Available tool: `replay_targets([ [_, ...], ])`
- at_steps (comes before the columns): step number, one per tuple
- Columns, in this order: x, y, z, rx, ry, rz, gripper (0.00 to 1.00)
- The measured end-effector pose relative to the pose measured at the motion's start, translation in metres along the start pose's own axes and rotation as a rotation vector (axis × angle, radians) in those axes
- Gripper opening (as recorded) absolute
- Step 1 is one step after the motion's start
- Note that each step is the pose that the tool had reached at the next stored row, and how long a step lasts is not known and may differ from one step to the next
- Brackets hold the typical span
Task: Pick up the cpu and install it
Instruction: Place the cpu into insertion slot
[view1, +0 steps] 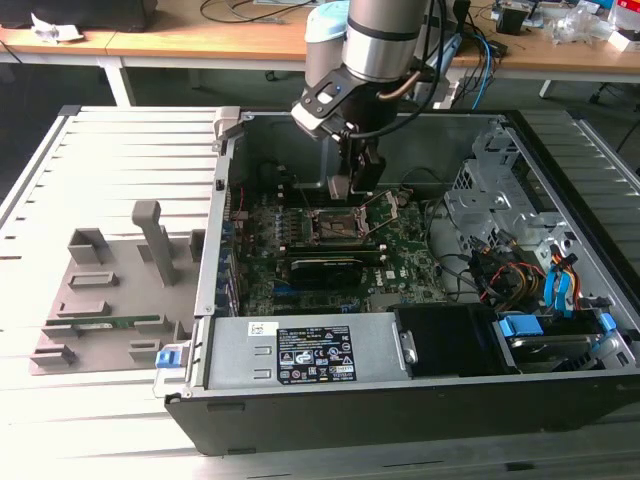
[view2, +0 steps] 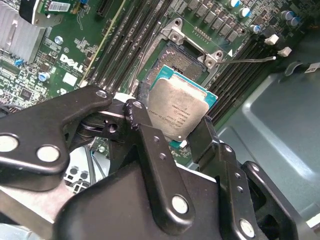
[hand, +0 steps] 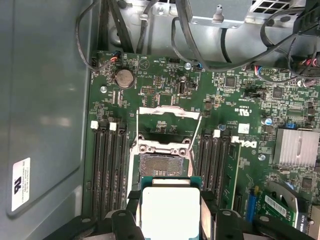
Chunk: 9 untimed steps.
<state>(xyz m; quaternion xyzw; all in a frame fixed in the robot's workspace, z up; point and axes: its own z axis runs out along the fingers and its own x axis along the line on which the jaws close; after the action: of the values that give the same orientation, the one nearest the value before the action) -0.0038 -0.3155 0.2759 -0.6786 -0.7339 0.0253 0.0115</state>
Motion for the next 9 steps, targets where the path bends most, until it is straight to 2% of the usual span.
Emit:
replay_targets([
  [9,0.0001,0.0004,0.0069,0.0,0.0,0.0,0.55],
])
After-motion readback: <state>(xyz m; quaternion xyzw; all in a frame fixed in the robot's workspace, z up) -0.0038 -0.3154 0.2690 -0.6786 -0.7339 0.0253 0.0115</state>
